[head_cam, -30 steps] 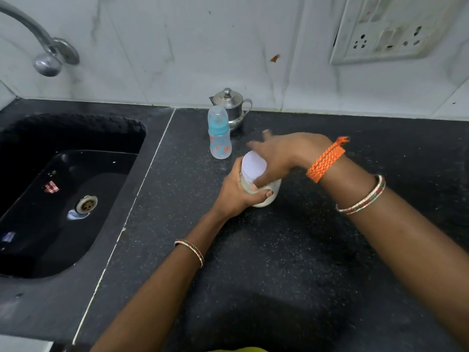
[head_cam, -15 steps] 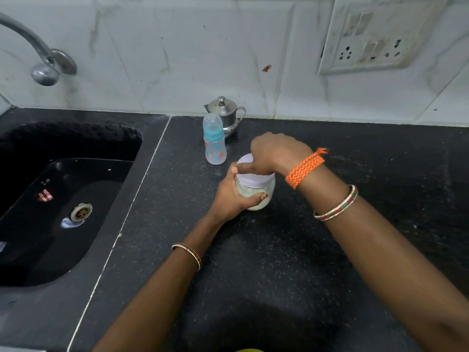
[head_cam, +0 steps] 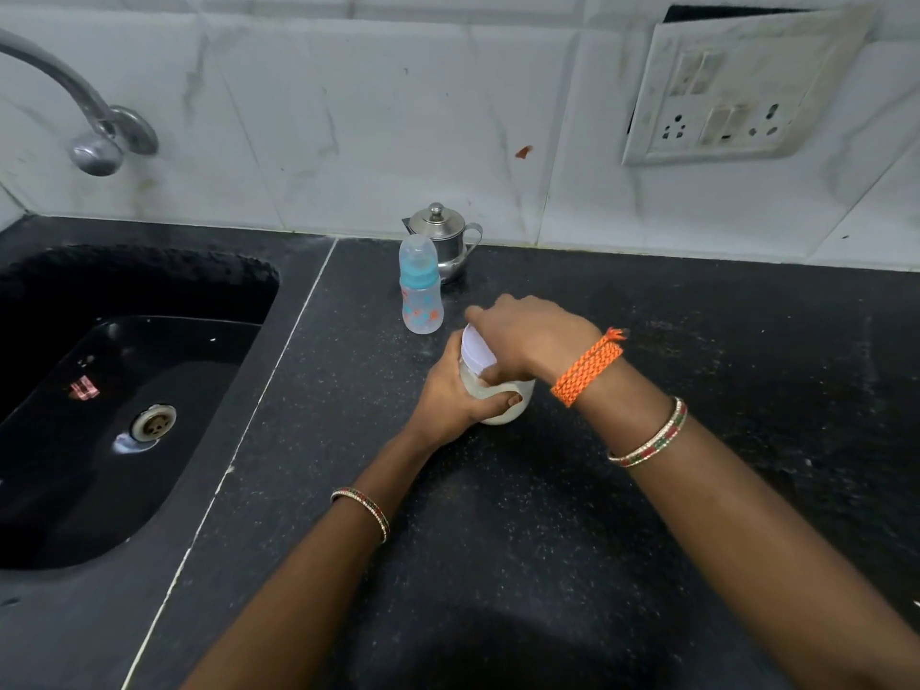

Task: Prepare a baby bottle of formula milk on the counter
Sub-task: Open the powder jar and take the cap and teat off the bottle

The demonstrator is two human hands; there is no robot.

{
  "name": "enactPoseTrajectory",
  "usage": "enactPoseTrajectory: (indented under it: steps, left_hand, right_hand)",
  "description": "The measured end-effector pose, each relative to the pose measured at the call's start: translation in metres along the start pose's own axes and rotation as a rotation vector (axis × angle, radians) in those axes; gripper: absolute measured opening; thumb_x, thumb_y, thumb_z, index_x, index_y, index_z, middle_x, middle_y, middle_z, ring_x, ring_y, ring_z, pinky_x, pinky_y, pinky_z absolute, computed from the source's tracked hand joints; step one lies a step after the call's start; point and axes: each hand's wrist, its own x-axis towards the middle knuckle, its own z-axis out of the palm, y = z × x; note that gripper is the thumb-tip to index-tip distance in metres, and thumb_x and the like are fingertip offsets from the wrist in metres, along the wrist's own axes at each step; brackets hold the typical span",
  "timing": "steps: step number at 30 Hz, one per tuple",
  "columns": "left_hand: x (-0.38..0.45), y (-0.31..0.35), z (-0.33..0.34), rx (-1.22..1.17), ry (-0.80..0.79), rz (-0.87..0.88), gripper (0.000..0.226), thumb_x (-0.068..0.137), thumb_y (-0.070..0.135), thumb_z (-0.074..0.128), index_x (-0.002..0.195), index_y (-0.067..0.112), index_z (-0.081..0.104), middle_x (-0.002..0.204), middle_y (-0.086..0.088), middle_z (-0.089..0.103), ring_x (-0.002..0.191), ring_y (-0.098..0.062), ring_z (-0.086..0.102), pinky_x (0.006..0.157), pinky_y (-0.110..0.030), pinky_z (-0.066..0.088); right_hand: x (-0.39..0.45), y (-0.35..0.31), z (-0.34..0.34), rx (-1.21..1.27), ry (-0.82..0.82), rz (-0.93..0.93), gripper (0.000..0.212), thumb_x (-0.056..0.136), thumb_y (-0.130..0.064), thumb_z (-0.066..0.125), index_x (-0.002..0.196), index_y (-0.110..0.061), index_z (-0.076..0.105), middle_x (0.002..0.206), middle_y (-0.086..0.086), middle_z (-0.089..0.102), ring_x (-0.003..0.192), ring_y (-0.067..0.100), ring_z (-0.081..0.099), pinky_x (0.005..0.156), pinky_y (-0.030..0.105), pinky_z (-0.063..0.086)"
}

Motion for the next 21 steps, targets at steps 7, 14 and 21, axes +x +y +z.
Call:
enactPoseTrajectory:
  steps: [7,14,21]
  left_hand:
    - [0.018,0.003,0.002,-0.010,-0.048,0.031,0.089,0.059,0.034,0.085,0.128,0.046,0.030,0.122,0.027,0.050,0.112,0.019,0.046,0.083,0.000,0.037]
    - [0.042,0.015,0.005,0.090,-0.117,0.060,0.093,0.060,0.039,0.082,0.133,0.031,0.025,0.123,0.018,0.051,0.112,0.006,0.052,0.098,-0.029,0.045]
    - [0.010,-0.007,-0.005,0.115,-0.117,-0.001,0.123,0.069,0.034,0.082,0.148,0.028,-0.012,0.159,-0.007,0.010,0.145,-0.015,0.014,0.115,-0.032,0.019]
  right_hand:
    - [0.008,0.034,-0.007,0.178,-0.004,-0.096,0.080,0.070,-0.012,0.078,0.134,-0.033,0.035,0.107,0.002,0.036,0.089,0.021,0.044,0.049,0.022,0.029]
    - [-0.001,0.064,0.009,0.460,0.303,0.117,0.079,0.075,-0.048,0.070,0.140,-0.036,0.026,0.126,0.016,0.043,0.110,0.040,0.052,0.082,0.037,0.044]
    - [-0.042,0.025,0.098,0.834,0.885,0.391,0.056,0.071,-0.049,0.071,0.107,-0.023,0.037,0.103,0.000,0.047,0.090,0.020,0.053,0.067,0.030,0.046]
